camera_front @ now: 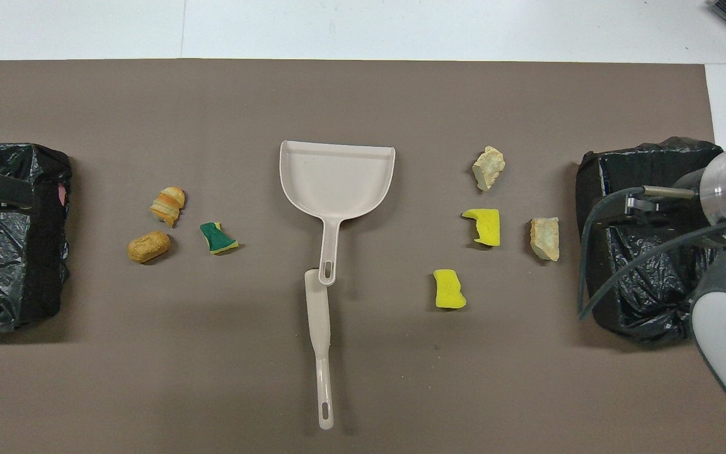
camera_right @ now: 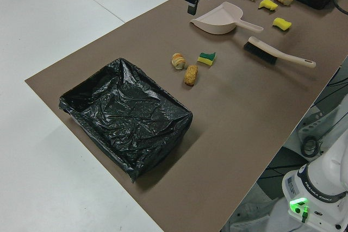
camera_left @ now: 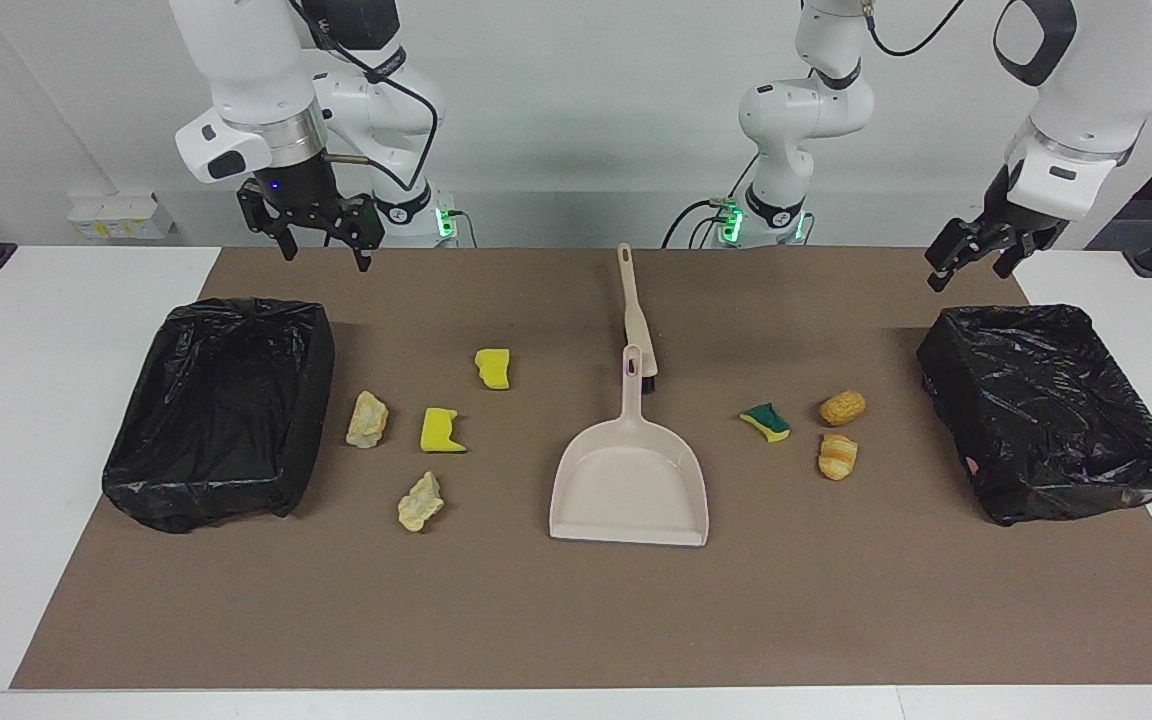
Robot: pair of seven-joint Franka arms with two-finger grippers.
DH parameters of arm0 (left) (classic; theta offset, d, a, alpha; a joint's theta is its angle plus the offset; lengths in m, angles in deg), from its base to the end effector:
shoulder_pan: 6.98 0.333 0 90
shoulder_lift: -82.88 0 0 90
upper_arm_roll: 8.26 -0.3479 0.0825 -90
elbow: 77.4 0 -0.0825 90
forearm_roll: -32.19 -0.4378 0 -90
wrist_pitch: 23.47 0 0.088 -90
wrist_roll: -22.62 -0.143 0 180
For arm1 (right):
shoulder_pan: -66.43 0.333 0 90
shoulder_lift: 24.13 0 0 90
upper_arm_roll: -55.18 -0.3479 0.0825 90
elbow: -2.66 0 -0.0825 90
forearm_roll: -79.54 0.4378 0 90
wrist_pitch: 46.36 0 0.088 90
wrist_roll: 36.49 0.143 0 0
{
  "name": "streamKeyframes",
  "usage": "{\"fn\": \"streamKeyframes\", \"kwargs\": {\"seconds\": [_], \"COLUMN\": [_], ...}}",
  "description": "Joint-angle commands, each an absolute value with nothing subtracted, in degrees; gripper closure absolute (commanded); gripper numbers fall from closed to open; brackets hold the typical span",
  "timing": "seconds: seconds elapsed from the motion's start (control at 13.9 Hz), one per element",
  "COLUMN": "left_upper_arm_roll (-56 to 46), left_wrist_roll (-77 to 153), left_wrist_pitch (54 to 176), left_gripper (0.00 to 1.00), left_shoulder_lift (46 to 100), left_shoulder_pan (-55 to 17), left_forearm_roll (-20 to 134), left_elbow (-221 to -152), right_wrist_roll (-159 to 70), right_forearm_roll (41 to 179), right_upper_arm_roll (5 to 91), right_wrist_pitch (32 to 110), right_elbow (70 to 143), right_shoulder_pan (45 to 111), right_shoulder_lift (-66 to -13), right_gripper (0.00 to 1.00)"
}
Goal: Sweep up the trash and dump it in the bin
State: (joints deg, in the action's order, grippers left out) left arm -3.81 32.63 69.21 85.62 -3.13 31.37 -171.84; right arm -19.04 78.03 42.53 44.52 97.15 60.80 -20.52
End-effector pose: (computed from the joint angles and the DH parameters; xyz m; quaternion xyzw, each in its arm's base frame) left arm 0.5963 -0.0052 0.6124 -0.9966 -0.0818 -0.0093 0.0082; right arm 0.5835 0.0718 0.6173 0.9957 -0.0909 0.0035 0.0198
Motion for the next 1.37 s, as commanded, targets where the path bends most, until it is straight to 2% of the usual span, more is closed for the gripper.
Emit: {"fn": "streamKeyframes", "kwargs": {"seconds": [0.0,1.01,1.3], "left_upper_arm_roll": [-3.69,-3.69,-3.69], "left_wrist_roll": [32.02,31.94,32.02], "left_wrist_pitch": [69.96,69.96,69.96], "left_gripper": [0.0,0.0,0.0], "left_shoulder_lift": [85.7,85.7,85.7], "left_shoulder_pan": [-2.76,-2.76,-2.76], "left_forearm_roll": [31.92,31.92,31.92], "left_elbow": [-171.97,-172.06,-171.97], "right_wrist_roll": [-20.68,-20.24,-14.72], "right_forearm_roll": [79.02,79.28,79.19], "right_upper_arm_roll": [42.08,42.08,42.08], "right_wrist_pitch": [44.96,45.75,50.14], "right_elbow": [96.44,97.05,99.77], "right_shoulder_pan": [59.92,59.83,60.53], "right_shoulder_lift": [-21.05,-20.79,-19.73], "right_gripper": [0.0,0.0,0.0]}}
